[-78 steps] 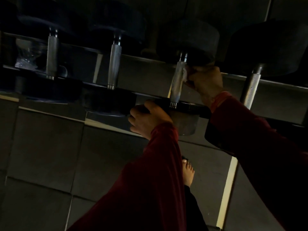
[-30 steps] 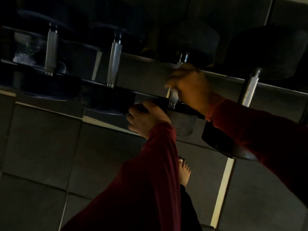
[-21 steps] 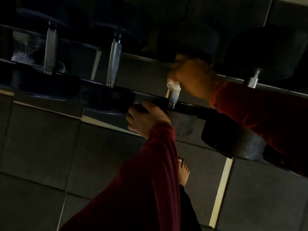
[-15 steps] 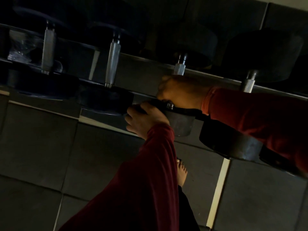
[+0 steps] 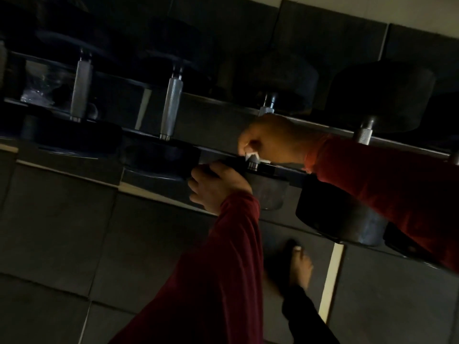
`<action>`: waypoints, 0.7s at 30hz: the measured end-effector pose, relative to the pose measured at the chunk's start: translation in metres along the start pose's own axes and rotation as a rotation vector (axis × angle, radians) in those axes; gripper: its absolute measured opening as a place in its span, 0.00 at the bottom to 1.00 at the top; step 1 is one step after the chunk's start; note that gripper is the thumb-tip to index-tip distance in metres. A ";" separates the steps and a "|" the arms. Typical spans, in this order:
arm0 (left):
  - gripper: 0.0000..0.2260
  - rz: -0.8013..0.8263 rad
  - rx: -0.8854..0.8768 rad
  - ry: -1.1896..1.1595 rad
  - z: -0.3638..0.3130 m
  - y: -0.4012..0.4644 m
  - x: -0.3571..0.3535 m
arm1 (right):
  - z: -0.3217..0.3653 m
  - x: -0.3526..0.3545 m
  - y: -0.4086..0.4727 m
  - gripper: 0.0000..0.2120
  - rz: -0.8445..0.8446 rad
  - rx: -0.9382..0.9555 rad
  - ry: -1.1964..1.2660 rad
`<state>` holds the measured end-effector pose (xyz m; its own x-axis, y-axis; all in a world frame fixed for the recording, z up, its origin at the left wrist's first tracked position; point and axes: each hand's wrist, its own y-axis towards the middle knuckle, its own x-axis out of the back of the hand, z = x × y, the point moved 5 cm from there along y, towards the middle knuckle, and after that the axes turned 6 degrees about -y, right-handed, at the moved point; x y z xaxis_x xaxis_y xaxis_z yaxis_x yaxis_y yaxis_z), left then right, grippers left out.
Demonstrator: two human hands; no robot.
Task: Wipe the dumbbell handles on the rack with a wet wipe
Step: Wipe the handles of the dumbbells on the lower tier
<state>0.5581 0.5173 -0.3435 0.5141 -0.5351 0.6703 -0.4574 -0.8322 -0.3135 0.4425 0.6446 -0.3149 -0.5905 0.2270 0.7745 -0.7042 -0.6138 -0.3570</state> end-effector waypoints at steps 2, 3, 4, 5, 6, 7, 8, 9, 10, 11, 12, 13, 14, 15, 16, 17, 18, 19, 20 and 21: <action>0.22 0.005 0.023 -0.007 -0.001 -0.001 0.001 | -0.019 0.001 -0.017 0.10 -0.107 -0.134 0.242; 0.19 0.006 0.037 -0.029 0.001 -0.001 0.001 | -0.026 -0.002 -0.034 0.11 -0.128 -0.193 0.325; 0.17 0.005 0.044 -0.085 0.004 -0.002 -0.001 | -0.034 -0.003 -0.048 0.12 -0.139 -0.260 0.438; 0.17 -0.015 0.041 -0.172 0.009 -0.003 -0.001 | -0.051 0.000 -0.060 0.13 -0.167 -0.374 0.636; 0.17 -0.051 0.058 -0.277 0.013 -0.007 0.001 | -0.064 0.001 -0.073 0.13 -0.171 -0.486 0.814; 0.17 -0.102 0.112 -0.364 0.022 -0.014 0.005 | -0.073 -0.003 -0.085 0.11 -0.166 -0.536 0.948; 0.15 -0.142 0.195 -0.413 0.031 -0.027 0.008 | -0.076 -0.008 -0.100 0.10 -0.128 -0.575 1.055; 0.12 -0.172 0.274 -0.454 0.040 -0.044 0.008 | -0.079 -0.012 -0.115 0.10 -0.097 -0.589 1.119; 0.10 -0.184 0.316 -0.496 0.050 -0.065 0.008 | -0.082 -0.013 -0.130 0.11 -0.061 -0.594 1.132; 0.09 -0.175 0.325 -0.554 0.056 -0.087 0.007 | -0.086 -0.009 -0.144 0.13 -0.024 -0.561 1.072; 0.07 -0.131 0.321 -0.599 0.058 -0.109 0.003 | -0.092 -0.002 -0.154 0.14 0.015 -0.501 0.937; 0.06 -0.065 0.319 -0.621 0.058 -0.130 -0.003 | -0.098 0.002 -0.164 0.15 0.052 -0.426 0.760; 0.07 -0.003 0.280 -0.597 0.057 -0.148 -0.010 | -0.102 0.003 -0.172 0.13 0.085 -0.366 0.618; 0.12 0.063 0.223 -0.526 0.054 -0.164 -0.018 | -0.105 0.005 -0.178 0.12 0.088 -0.329 0.518; 0.17 0.128 0.174 -0.433 0.051 -0.178 -0.027 | -0.108 0.005 -0.181 0.12 0.056 -0.282 0.444; 0.21 0.170 0.140 -0.324 0.046 -0.188 -0.035 | -0.110 0.004 -0.183 0.12 0.015 -0.223 0.355; 0.22 0.168 0.125 -0.213 0.041 -0.194 -0.041 | -0.111 0.000 -0.183 0.10 -0.002 -0.151 0.252; 0.21 0.143 0.120 -0.132 0.037 -0.197 -0.047 | -0.109 -0.006 -0.182 0.10 0.010 -0.081 0.124; 0.20 0.117 0.113 -0.097 0.034 -0.198 -0.052 | -0.110 -0.013 -0.181 0.11 0.046 -0.024 -0.024; 0.20 0.085 0.096 -0.085 0.032 -0.198 -0.056 | -0.109 -0.022 -0.180 0.12 0.090 0.045 -0.160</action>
<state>0.6430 0.7076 -0.3400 0.5374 -0.6115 0.5807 -0.4330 -0.7910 -0.4323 0.5396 0.8327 -0.3246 -0.5776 0.0483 0.8149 -0.6305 -0.6604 -0.4078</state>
